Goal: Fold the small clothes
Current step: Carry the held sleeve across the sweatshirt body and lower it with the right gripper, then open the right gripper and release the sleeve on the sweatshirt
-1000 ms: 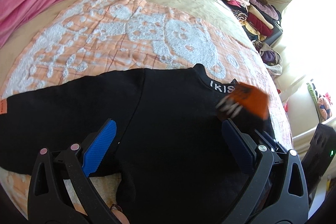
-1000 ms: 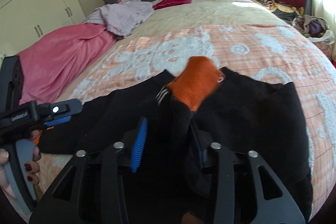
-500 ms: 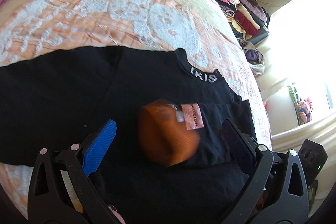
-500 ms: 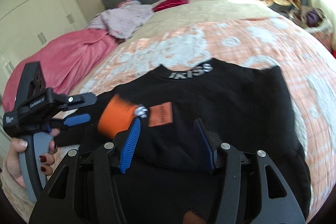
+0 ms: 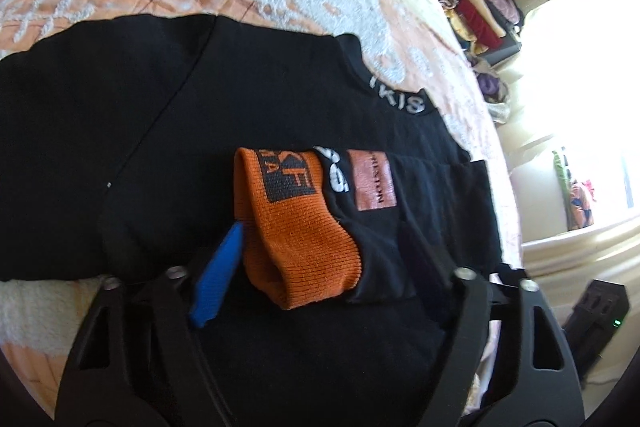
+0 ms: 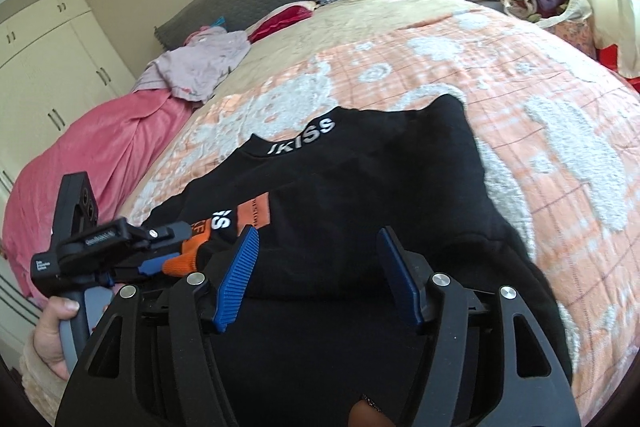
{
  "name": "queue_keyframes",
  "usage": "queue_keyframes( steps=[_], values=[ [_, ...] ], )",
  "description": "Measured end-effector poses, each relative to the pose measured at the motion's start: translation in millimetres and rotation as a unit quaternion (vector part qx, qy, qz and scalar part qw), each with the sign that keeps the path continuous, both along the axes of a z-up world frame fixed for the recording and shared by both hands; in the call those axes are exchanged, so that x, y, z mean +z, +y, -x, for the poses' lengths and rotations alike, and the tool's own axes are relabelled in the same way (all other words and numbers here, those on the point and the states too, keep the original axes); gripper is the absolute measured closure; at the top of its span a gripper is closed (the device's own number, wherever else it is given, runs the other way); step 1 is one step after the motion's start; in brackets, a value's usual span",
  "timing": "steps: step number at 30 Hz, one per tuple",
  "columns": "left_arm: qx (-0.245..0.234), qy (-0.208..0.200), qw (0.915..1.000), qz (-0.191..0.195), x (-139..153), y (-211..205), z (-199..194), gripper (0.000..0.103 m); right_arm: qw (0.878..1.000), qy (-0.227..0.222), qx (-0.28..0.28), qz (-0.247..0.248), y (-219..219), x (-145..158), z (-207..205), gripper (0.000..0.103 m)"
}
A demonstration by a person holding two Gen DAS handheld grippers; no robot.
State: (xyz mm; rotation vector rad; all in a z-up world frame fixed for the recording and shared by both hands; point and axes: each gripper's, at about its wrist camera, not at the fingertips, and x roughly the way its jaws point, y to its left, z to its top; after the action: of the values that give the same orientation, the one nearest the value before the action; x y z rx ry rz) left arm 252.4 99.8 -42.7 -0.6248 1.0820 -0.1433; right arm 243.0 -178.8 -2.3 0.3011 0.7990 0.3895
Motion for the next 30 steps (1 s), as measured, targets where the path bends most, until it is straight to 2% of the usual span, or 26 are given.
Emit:
queue_keyframes(
  steps=[1, 5, 6, 7, 11, 15, 18, 22, 27, 30],
  values=[
    [-0.002, 0.001, 1.0, -0.003, -1, -3, -1, 0.056, 1.0, 0.0, -0.003, 0.001, -2, 0, 1, 0.042],
    [-0.014, -0.014, 0.9996, -0.02, 2, -13, -4, 0.078, 1.0, 0.001, -0.014, 0.0, -12, 0, 6, 0.042],
    [-0.016, -0.022, 0.9994, -0.02, 5, -12, -5, 0.095, 1.0, 0.003, -0.018, -0.001, -16, 0, 7, 0.041],
    [-0.019, -0.033, 0.9992, -0.014, 10, -9, -5, 0.097, 1.0, 0.003, -0.02, -0.001, -19, -1, 8, 0.04],
    [-0.015, -0.068, 0.9974, -0.015, 32, 2, -3, 0.099, 0.999, 0.007, -0.036, 0.005, -28, -3, 8, 0.039],
    [-0.01, -0.1, 0.9936, -0.052, 53, 8, 5, 0.1, 0.999, 0.01, -0.05, 0.011, -33, -6, 8, 0.039],
    [-0.015, -0.091, 0.993, -0.073, 51, 9, 2, 0.098, 0.998, 0.012, -0.056, 0.023, -34, -7, 6, 0.039],
    [-0.007, -0.079, 0.9928, -0.09, 47, 15, 4, 0.084, 0.997, 0.016, -0.057, 0.042, -31, -7, 0, 0.039],
    [0.014, -0.09, 0.9895, -0.113, 57, 29, 16, 0.083, 0.997, 0.013, -0.042, 0.068, -20, -3, -7, 0.039],
    [0.006, -0.096, 0.9881, -0.121, 62, 25, 17, 0.079, 0.996, 0.014, -0.029, 0.085, -10, -2, -14, 0.039]
  ],
)
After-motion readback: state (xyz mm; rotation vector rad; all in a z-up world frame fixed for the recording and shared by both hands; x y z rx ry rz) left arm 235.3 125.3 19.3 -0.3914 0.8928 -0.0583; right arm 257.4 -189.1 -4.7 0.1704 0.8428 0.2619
